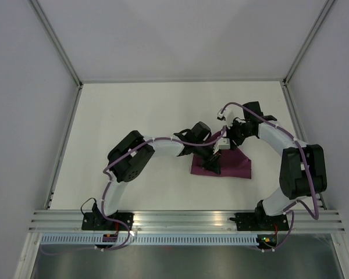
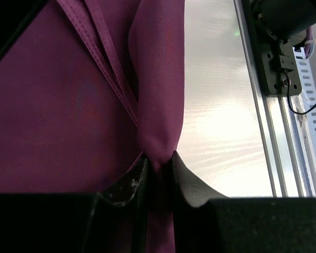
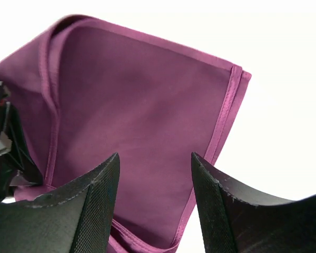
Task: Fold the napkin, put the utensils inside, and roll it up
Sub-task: Roll the napkin with the utensil
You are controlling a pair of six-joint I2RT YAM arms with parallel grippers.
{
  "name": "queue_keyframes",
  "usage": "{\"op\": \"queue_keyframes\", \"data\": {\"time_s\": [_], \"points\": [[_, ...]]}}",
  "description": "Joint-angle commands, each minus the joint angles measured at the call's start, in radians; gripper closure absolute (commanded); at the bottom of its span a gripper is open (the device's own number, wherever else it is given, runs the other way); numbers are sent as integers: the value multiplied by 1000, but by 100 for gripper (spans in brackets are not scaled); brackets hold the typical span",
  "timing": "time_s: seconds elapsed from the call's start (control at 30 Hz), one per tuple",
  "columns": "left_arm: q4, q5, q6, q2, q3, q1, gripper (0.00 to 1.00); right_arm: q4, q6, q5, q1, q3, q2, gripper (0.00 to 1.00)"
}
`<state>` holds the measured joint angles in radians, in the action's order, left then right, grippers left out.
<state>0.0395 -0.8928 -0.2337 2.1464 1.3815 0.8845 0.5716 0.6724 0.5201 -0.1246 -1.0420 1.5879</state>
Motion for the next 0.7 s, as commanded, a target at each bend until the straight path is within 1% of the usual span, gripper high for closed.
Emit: {"op": "queue_keyframes", "data": {"time_s": [0.0, 0.17, 0.3, 0.4, 0.53, 0.57, 0.63, 0.67], "points": [[198, 41, 148, 70, -58, -79, 98, 14, -33, 6, 32, -49, 21, 38], [192, 64, 148, 56, -70, -67, 98, -59, -88, -89, 37, -58, 93, 38], [192, 94, 149, 49, -68, -61, 98, -65, -102, -94, 62, -119, 176, 38], [192, 127, 160, 44, -65, -56, 98, -58, -103, -59, 91, -167, 202, 40], [218, 132, 165, 61, -44, -58, 98, 33, -39, 30, 118, -216, 173, 40], [246, 135, 166, 67, -21, -58, 98, 51, -18, 52, 149, -211, 138, 41], [287, 140, 165, 98, 10, -59, 98, 62, 13, 89, 157, -168, 84, 40], [321, 138, 165, 108, 39, -59, 98, 65, 30, 104, 155, -149, 20, 40]]}}
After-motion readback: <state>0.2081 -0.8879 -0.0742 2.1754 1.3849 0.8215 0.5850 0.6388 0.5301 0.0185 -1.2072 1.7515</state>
